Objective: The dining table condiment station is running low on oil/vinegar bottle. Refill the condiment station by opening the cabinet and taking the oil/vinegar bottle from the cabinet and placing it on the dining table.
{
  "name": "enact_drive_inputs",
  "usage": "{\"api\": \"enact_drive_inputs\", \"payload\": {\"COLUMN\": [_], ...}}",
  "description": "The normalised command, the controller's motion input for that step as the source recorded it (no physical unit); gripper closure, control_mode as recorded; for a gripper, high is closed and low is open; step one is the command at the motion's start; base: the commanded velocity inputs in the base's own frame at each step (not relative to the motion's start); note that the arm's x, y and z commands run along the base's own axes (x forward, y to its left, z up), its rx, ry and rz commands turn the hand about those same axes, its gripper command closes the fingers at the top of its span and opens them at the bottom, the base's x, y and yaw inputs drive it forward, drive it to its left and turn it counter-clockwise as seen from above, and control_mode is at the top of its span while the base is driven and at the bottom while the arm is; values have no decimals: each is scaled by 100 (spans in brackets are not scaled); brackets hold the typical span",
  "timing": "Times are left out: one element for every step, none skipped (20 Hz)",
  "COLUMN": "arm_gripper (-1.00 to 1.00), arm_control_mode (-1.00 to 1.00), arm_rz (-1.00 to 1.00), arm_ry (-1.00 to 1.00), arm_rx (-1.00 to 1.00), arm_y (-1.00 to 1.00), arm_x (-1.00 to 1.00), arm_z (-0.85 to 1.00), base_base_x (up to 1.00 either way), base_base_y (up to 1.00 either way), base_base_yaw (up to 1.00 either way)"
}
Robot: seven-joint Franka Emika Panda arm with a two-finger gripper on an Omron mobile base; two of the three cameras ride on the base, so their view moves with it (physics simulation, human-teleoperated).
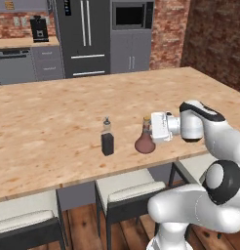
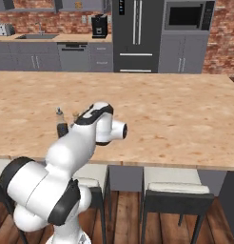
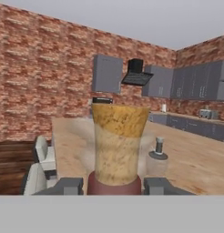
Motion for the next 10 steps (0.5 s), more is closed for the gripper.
{"api": "enact_drive_inputs", "payload": {"arm_gripper": [100,100,100,100,100,100,100,100,100,100], "arm_control_mode": [-100,-100,-100,-100,-100,-100,-100,-100,-100,-100], "arm_rz": [0,0,0,0,0,0,0,0,0,0], "arm_ry": [0,0,0,0,5,6,8,9,10,6], "arm_rx": [0,0,0,0,0,0,0,-1,-1,0], "arm_y": [0,0,0,0,0,0,0,0,1,0], "arm_x": [42,37,39,36,39,36,36,36,35,29], "arm_z": [-9,-12,-12,-15,-18,-22,-26,-36,-38,-37], "base_base_x": [0,0,0,0,0,0,0,0,0,0], "base_base_y": [0,0,0,0,0,0,0,0,0,0], "base_base_yaw": [0,0,0,0,0,0,0,0,0,0]}}
